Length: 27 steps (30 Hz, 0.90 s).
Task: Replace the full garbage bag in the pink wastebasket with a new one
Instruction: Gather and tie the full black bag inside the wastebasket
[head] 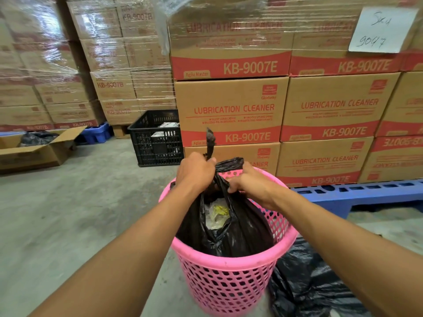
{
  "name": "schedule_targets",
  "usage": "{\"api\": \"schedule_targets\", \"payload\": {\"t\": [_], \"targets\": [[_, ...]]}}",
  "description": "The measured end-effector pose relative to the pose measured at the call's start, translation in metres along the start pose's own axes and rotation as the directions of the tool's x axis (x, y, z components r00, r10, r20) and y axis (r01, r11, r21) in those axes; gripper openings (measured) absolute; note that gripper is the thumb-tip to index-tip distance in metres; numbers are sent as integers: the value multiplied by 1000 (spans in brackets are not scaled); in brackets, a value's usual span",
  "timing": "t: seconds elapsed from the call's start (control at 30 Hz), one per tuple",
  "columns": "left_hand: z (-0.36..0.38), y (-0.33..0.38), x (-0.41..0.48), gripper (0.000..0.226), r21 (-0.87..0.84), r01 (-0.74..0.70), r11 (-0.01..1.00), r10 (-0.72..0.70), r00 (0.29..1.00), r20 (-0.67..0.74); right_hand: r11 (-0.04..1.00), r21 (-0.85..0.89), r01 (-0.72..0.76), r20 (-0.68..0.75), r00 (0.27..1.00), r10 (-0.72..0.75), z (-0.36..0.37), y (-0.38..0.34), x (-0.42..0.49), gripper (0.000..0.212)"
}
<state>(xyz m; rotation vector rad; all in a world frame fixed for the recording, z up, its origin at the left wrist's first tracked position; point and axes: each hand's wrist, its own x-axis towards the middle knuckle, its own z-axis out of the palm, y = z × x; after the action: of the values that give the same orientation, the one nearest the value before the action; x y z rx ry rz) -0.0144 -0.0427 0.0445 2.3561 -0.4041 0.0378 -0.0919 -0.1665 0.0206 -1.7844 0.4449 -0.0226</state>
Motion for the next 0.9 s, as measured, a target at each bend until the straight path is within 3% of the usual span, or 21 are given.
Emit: {"api": "schedule_targets", "payload": {"t": [0.07, 0.2, 0.3, 0.4, 0.5, 0.6, 0.7, 0.9], "targets": [[5, -6, 2, 30, -25, 53, 998, -54, 995, -80, 999, -18, 38, 16, 999, -38, -4, 2, 1, 84], [9, -5, 4, 20, -325, 141, 935, -188, 975, -118, 937, -223, 268, -29, 959, -281, 9, 11, 0, 66], [4, -4, 3, 18, -317, 166, 934, -203, 975, -86, 834, -454, 313, -52, 925, -375, 16, 13, 5, 60], [-5, -7, 2, 19, -274, 81, 958, -79, 997, 21, 732, -598, 325, -15, 909, -416, 16, 13, 10, 41], [-14, -13, -2, 32, -102, -55, 993, 69, 989, 134, 798, -549, 248, -77, 936, -343, 12, 6, 7, 25], [-17, -15, -5, 47, 70, -89, 994, 81, 991, 108, 849, -474, 235, -35, 958, -285, 7, 1, 5, 26], [-18, -11, -4, 45, -36, 3, 999, 2, 991, 133, 867, -404, 293, -20, 944, -329, 8, 3, 4, 9], [-13, -25, -1, 31, -261, 215, 941, -145, 954, 261, 874, -201, 443, -77, 882, -464, -1, 6, -5, 25]]}}
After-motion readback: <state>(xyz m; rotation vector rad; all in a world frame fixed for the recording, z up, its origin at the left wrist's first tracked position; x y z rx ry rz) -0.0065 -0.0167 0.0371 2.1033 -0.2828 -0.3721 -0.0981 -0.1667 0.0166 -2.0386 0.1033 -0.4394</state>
